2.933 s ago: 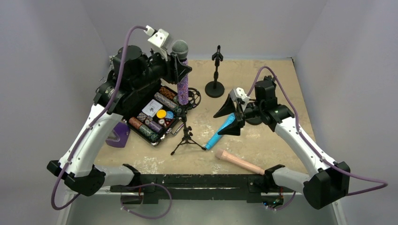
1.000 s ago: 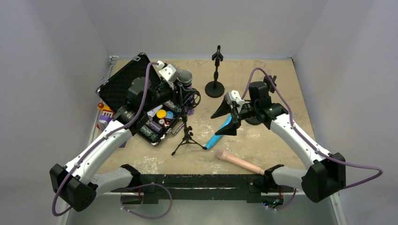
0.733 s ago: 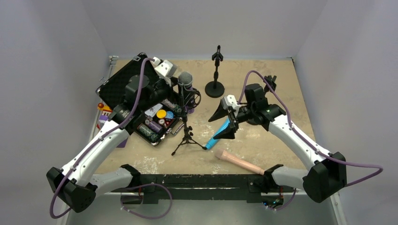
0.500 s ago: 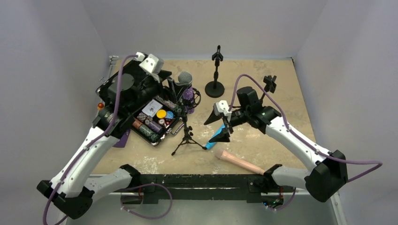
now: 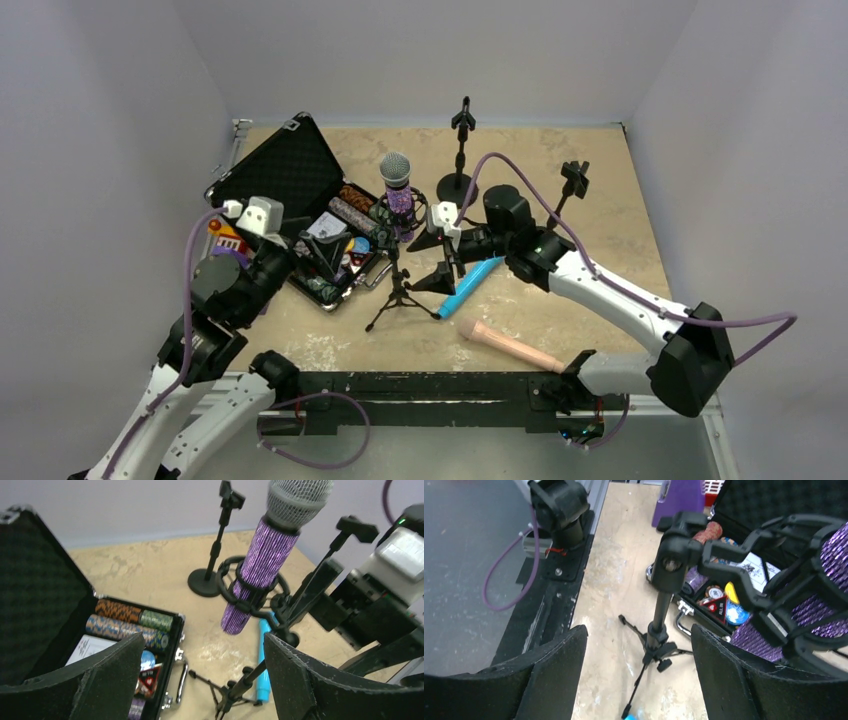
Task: Attach the microphones to the stand
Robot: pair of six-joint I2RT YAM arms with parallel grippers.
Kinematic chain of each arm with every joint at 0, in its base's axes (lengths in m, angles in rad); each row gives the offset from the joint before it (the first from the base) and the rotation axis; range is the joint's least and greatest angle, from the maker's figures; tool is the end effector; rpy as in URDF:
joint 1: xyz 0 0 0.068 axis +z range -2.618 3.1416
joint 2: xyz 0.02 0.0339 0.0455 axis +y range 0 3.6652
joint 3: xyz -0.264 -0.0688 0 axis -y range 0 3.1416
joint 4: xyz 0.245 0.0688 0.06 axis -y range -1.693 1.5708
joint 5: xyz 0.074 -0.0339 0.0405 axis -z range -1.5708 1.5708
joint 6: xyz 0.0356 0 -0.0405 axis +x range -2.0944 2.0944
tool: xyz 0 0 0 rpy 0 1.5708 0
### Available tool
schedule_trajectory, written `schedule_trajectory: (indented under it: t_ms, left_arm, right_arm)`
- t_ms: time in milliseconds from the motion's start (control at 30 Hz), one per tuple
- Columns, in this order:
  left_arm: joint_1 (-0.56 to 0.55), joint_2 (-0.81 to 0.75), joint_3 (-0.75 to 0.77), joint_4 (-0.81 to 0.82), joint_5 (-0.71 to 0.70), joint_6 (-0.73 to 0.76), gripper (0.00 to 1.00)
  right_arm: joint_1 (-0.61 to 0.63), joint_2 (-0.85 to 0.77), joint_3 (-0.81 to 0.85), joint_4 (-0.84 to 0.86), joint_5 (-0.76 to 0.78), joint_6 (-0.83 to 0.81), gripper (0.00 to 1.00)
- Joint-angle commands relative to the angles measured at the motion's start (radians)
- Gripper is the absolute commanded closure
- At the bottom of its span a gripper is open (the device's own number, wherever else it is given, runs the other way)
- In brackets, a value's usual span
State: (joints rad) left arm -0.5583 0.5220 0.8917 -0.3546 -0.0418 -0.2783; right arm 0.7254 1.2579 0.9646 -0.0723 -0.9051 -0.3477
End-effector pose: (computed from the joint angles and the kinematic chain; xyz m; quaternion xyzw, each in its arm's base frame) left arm 0.0919 -0.0557 0.3913 0.0832 0.6968 -0.2759 0.6568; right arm 0.1911 0.2069 0.3170 -0.5918 0.5101 0.4495 0.4330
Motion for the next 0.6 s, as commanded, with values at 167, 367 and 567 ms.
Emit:
schedule_trajectory:
  t_ms: [167, 367, 567]
  left_arm:
    - [0.003, -0.161, -0.087, -0.134, -0.135, -0.108, 0.08]
    - [0.001, -0.192, -0.087, -0.183, -0.147, -0.127, 0.08]
    - [0.002, -0.22, -0.089, -0.213, -0.15, -0.152, 0.08]
  right_arm:
    - [0.1, 0.043, -0.038, 0.382, 0.195, 0.307, 0.22]
    - [0.133, 0.074, -0.105, 0.546, 0.253, 0.399, 0.29]
    - [0.137, 0.095, -0.151, 0.658, 0.296, 0.413, 0.4]
